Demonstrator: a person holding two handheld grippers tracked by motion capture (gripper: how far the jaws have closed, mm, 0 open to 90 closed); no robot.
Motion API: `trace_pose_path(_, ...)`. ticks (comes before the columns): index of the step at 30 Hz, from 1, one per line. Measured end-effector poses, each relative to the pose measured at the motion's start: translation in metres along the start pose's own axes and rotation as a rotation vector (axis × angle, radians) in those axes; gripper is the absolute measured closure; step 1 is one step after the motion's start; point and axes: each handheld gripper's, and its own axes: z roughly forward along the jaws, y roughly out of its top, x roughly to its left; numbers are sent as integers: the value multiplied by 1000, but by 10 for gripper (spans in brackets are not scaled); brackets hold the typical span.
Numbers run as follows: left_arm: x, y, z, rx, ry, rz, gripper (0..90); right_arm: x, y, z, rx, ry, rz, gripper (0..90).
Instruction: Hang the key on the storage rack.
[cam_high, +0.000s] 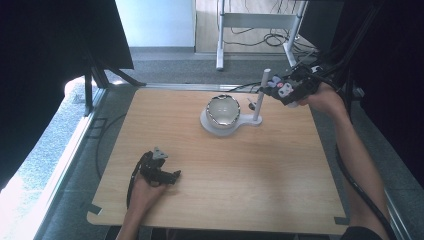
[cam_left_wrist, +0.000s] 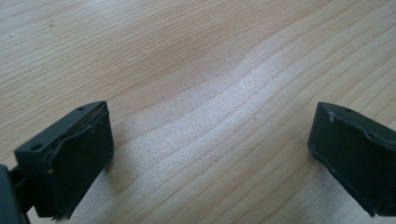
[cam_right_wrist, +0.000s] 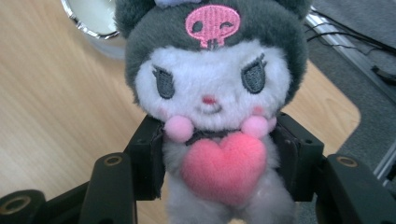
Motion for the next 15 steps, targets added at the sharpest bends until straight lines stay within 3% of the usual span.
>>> trace_pose_path(6,0,0,0,-1,1,-2,0,8,-7,10,13,25,-16,431)
trace_pose_path(15,0,0,0,-1,2,0,0,9,-20,36,23,62,9,430)
